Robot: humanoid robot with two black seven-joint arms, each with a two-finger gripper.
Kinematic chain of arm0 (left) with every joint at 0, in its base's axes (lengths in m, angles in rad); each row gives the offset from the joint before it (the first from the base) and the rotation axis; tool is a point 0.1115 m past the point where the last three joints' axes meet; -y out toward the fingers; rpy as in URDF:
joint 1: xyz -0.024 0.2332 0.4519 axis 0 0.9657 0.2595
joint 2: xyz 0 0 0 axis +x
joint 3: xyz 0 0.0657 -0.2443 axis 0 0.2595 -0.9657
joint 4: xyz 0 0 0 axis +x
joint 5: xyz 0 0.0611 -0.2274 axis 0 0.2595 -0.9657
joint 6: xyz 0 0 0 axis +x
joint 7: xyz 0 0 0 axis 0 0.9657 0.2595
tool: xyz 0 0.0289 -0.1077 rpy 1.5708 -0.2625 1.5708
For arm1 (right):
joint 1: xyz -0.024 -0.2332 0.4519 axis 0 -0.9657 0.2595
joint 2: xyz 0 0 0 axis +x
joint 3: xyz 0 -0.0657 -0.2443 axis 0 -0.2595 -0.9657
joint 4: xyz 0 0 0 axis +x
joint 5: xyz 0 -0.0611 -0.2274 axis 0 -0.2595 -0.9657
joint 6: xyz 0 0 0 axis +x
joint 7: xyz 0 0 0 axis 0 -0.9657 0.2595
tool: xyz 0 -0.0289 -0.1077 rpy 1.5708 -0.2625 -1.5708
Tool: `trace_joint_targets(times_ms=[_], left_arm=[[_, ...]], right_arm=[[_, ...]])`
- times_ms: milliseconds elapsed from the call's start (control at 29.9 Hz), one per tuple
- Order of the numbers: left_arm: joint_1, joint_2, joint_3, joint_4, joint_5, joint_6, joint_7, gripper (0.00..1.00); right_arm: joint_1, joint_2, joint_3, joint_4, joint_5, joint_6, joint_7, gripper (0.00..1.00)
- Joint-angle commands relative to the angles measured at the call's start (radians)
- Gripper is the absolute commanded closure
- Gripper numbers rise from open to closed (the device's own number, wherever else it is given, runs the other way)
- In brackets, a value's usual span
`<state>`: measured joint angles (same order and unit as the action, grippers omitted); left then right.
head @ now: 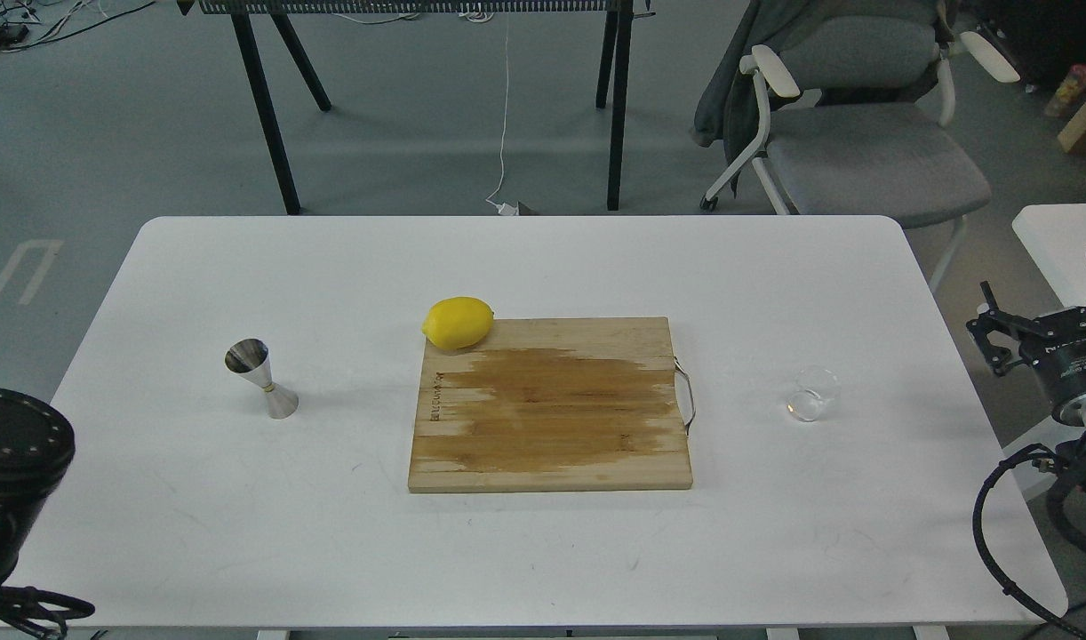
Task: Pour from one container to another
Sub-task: 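Move the left gripper toward the steel jigger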
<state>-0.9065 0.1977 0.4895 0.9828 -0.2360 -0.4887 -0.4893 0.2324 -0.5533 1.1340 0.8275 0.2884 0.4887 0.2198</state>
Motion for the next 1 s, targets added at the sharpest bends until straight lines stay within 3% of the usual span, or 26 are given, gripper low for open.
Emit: trace_joint_targets(times_ms=[0,167,368,602,903,969], left_arm=[[0.070,-0.084,0.087,0.201,-0.002,0.000,0.001,0.00],[0.311,-0.093,0.256,0.422,-0.095,0.000,0.001,0.00],[0.570,-0.025,0.405,0.533,-0.310,0.000,0.001,0.00],[0.764,0.172,0.572,0.544,-0.448,0.000,0.001,0.00],[0.914,0.295,0.791,0.539,-0.448,0.000,0.001,0.01],[0.935,0.295,0.825,0.537,-0.447,0.096,0.001,0.01]], right_arm=[[-0.005,0.000,0.001,-0.001,0.001,0.000,0.001,0.00],[-0.007,0.000,0.003,-0.004,0.000,0.000,0.001,0.00],[-0.022,0.000,0.003,-0.005,0.001,0.000,0.001,0.00],[-0.028,0.000,0.004,-0.028,0.001,0.000,0.003,0.00],[-0.036,0.000,0.004,-0.053,0.001,0.000,0.003,0.00],[-0.036,0.001,0.004,-0.064,0.001,0.000,0.003,0.00]])
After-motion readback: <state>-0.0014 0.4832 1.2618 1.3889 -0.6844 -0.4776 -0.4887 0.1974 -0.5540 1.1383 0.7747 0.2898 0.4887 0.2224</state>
